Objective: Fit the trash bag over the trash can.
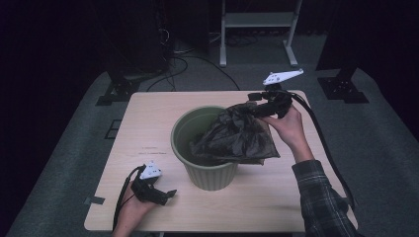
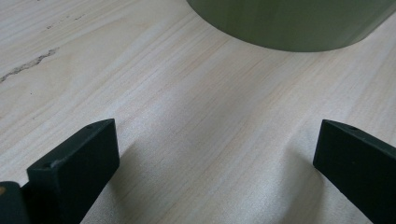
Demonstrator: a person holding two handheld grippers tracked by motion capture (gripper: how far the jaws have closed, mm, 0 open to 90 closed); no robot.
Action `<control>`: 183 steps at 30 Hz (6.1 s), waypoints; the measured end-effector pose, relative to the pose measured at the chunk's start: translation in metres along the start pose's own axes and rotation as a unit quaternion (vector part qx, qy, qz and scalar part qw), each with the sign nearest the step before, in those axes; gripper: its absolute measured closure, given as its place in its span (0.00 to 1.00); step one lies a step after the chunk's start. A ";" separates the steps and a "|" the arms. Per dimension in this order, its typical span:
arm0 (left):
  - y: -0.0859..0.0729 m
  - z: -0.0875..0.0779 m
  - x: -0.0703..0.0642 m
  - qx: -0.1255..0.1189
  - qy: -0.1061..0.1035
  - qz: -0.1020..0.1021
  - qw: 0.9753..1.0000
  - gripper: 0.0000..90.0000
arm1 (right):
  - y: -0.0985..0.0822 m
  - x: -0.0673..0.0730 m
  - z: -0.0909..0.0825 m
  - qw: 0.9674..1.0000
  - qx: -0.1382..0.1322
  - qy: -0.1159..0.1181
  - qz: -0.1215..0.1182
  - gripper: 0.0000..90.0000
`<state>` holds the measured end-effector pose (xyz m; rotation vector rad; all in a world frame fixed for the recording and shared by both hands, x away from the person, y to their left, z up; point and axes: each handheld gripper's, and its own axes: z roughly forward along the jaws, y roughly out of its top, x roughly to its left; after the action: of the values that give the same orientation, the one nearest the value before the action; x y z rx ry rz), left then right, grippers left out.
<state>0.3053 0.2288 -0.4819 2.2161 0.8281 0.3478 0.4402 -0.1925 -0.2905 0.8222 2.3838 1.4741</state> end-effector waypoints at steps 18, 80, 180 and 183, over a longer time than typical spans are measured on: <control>0.038 -0.075 0.002 -0.085 -0.052 0.003 0.995 0.00 | -0.011 -0.004 -0.017 1.000 -0.020 -0.008 0.005 0.01; 0.277 -0.018 -0.126 -0.078 -0.226 0.209 0.948 0.31 | -0.011 -0.018 -0.013 0.999 -0.017 -0.020 0.036 0.00; 0.165 -0.116 0.043 -0.137 -0.062 -0.002 0.989 1.00 | -0.025 0.022 -0.053 0.992 -0.003 0.119 -0.048 1.00; 0.156 -0.121 0.049 -0.136 -0.057 -0.012 0.989 1.00 | -0.032 0.016 -0.061 0.993 -0.001 0.109 -0.044 1.00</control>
<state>0.3567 0.2454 -0.2858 1.9513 0.6997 0.3007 0.3879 -0.2406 -0.2883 0.5737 2.5366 1.6051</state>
